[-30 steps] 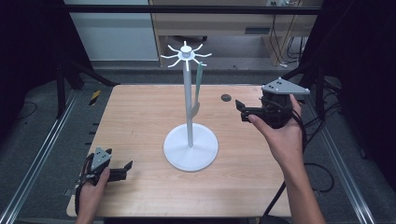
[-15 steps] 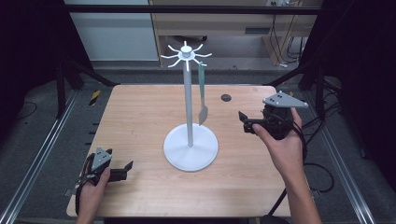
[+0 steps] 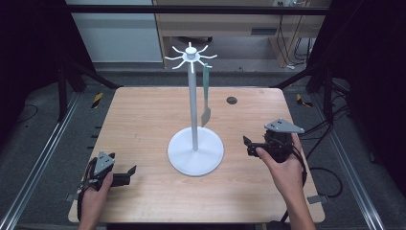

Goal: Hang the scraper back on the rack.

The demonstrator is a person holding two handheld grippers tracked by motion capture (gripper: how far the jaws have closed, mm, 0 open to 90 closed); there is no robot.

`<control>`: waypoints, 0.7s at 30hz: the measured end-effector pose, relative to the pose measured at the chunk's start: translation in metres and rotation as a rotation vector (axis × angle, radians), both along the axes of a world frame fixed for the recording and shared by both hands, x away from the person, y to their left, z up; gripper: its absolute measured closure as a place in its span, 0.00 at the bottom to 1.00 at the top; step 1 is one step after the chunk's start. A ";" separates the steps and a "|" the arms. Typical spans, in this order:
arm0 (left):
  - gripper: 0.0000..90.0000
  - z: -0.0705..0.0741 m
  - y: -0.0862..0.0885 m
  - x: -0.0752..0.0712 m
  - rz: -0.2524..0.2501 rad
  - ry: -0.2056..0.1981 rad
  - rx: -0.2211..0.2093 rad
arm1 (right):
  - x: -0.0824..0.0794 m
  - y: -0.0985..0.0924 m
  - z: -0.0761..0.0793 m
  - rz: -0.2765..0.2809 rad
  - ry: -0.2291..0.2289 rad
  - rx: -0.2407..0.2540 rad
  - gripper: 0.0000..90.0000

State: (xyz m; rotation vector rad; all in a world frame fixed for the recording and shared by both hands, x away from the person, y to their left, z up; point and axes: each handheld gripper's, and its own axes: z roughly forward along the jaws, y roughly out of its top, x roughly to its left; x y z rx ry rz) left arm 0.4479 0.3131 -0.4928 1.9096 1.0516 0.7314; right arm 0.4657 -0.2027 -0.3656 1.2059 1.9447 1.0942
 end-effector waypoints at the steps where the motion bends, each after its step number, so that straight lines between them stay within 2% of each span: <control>1: 0.03 0.000 0.000 0.000 0.000 0.000 0.000 | 0.000 0.000 -0.004 -0.007 0.008 -0.003 0.08; 3: 0.03 0.000 0.000 0.000 0.000 0.000 0.000 | 0.001 -0.002 -0.014 -0.013 0.024 0.003 0.08; 10: 0.03 0.000 0.000 0.000 0.004 -0.002 0.000 | 0.002 -0.005 -0.035 -0.030 0.043 0.001 0.08; 12: 0.03 0.000 0.000 0.000 0.002 -0.002 0.001 | 0.004 -0.005 -0.047 -0.037 0.070 -0.001 0.09; 21: 0.03 0.000 0.000 0.000 0.004 -0.004 -0.001 | 0.009 -0.010 -0.070 -0.083 0.082 0.030 0.11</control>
